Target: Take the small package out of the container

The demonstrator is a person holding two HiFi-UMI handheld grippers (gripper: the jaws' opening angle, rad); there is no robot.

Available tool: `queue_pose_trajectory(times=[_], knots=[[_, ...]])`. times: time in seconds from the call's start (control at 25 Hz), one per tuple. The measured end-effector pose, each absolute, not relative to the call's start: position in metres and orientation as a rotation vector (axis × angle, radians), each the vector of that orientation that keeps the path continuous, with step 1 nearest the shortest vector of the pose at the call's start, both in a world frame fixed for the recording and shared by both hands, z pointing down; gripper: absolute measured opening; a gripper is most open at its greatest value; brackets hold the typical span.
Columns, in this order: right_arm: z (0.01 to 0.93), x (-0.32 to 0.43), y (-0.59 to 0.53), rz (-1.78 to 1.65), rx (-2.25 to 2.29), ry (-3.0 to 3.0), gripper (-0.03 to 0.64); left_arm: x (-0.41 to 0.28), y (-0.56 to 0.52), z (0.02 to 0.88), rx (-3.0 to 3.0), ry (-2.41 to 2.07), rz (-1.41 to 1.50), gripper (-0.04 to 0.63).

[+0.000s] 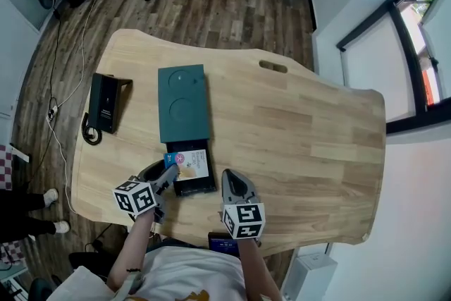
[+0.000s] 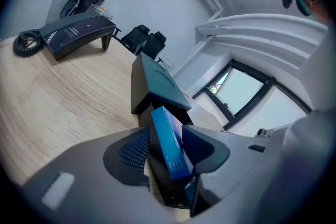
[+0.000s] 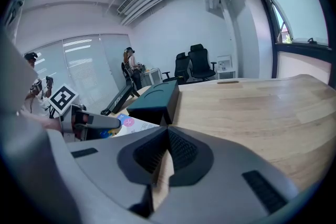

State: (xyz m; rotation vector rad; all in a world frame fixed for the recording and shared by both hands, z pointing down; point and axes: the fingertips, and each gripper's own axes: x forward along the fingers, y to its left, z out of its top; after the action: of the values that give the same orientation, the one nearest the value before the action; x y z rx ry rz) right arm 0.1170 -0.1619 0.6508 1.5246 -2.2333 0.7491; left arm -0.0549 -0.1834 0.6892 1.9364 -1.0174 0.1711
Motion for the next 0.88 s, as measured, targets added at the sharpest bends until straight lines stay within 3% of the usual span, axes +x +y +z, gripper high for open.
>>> queue_pose_trajectory(times=[0.88], knots=[[0.622,0.096,-0.155,0.716,1.554,-2.298,0.003,-0.077,-0.182,0.661,1.856,-1.013,0.019,0.103]])
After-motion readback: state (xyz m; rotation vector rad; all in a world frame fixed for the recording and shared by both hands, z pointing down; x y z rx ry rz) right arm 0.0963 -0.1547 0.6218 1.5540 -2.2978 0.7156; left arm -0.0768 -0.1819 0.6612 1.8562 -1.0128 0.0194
